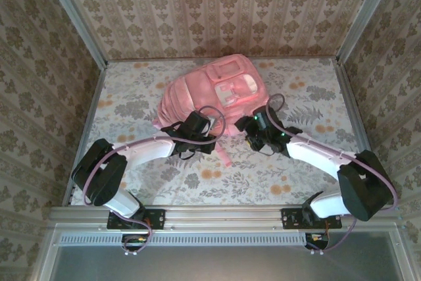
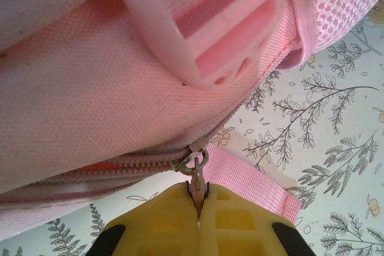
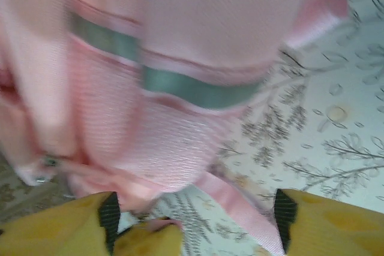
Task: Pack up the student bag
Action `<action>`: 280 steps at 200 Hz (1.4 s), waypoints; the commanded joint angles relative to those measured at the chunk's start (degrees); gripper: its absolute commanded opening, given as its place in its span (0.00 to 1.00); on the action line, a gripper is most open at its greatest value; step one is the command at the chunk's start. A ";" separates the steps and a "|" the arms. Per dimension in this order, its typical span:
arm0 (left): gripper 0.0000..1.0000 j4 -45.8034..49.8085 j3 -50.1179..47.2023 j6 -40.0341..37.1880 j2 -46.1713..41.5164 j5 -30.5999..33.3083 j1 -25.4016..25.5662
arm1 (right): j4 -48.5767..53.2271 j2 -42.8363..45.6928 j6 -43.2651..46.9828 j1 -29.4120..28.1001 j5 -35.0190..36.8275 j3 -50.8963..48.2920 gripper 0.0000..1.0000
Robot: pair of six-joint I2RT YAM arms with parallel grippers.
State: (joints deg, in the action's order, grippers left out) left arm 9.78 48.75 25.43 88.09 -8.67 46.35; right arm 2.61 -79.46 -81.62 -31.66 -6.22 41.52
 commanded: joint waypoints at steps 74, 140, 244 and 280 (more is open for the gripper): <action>0.00 -1.50 1.56 -0.33 -2.25 -5.97 0.92 | -27.80 -14.83 -7.59 -1.17 1.53 -1.07 0.38; 0.00 4.80 3.25 -2.02 -1.54 -2.05 0.56 | -19.71 -10.12 -1.63 -0.04 8.43 -2.33 0.00; 0.00 9.76 1.69 -2.12 -2.34 0.56 -1.07 | -7.86 -5.82 2.95 2.35 12.19 -1.41 0.00; 0.00 10.17 0.14 -2.01 -3.84 0.41 -1.79 | -4.32 -5.47 6.31 5.38 10.66 -0.47 0.00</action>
State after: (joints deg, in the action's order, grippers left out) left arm 14.98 50.35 24.29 87.09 -9.91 45.80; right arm -8.93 -86.08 -79.22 -30.28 -1.54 39.88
